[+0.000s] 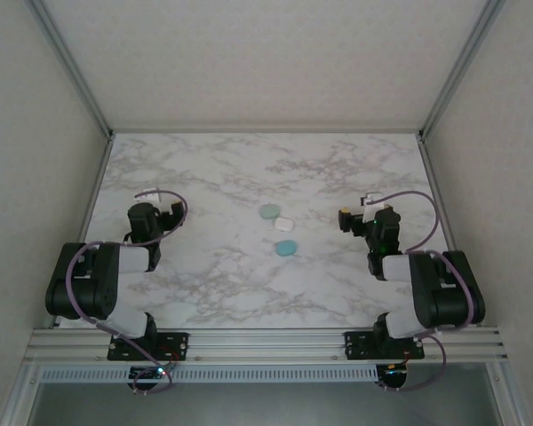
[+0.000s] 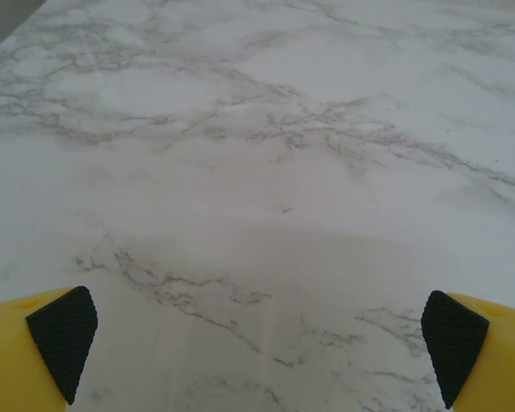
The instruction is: Insert wireless bluetooth earbuds into charging case
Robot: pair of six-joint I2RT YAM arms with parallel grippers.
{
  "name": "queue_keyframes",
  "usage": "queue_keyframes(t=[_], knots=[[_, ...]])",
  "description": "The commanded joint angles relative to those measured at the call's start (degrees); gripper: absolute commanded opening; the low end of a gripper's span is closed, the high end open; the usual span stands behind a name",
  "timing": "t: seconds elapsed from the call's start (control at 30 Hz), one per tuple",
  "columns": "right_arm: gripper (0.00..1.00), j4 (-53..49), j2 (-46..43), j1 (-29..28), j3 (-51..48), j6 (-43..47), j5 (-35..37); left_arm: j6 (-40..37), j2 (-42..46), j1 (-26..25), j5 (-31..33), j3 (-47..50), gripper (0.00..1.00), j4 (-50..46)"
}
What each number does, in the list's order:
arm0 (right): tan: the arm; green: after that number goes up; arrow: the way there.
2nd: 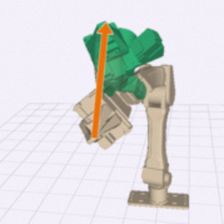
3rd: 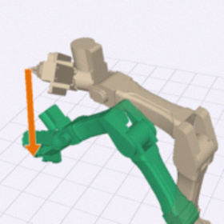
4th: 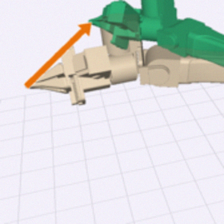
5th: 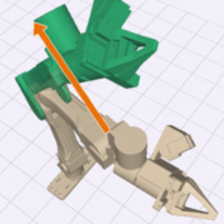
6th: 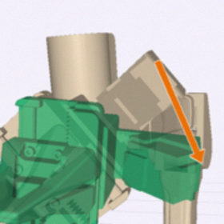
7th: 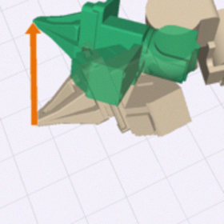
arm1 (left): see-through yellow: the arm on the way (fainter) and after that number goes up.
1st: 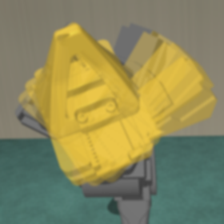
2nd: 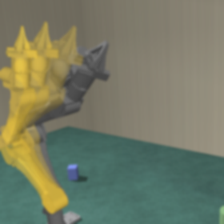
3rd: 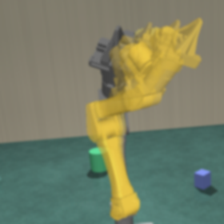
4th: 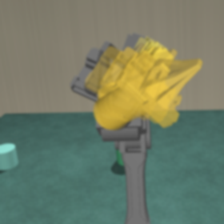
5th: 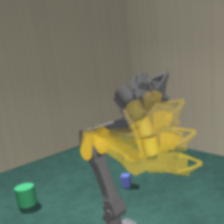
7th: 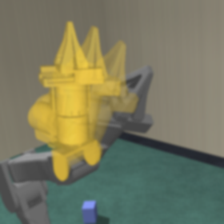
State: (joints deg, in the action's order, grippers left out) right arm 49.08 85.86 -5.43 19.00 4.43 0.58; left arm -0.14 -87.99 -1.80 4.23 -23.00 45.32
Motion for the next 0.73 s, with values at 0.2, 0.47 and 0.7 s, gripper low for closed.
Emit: queue_keyframes(t=[0.2,0.47,0.7], knots=[[0.99,-1.61,2.36,1.27,3.5,-5.77,5.75,0.67,-0.08,-0.22,0.96,-0.12,1.0,2.7],[0.99,-2.09,2.38,0.82,3.87,-5.13,5.28,0.5,-0.08,-0.51,1.5,-0.19,1.0,2.76],[0.99,-2.16,2.29,1.18,3.84,-5.22,4.53,0.5,-0.08,-0.61,1.57,-0.19,1.0,2.69]])
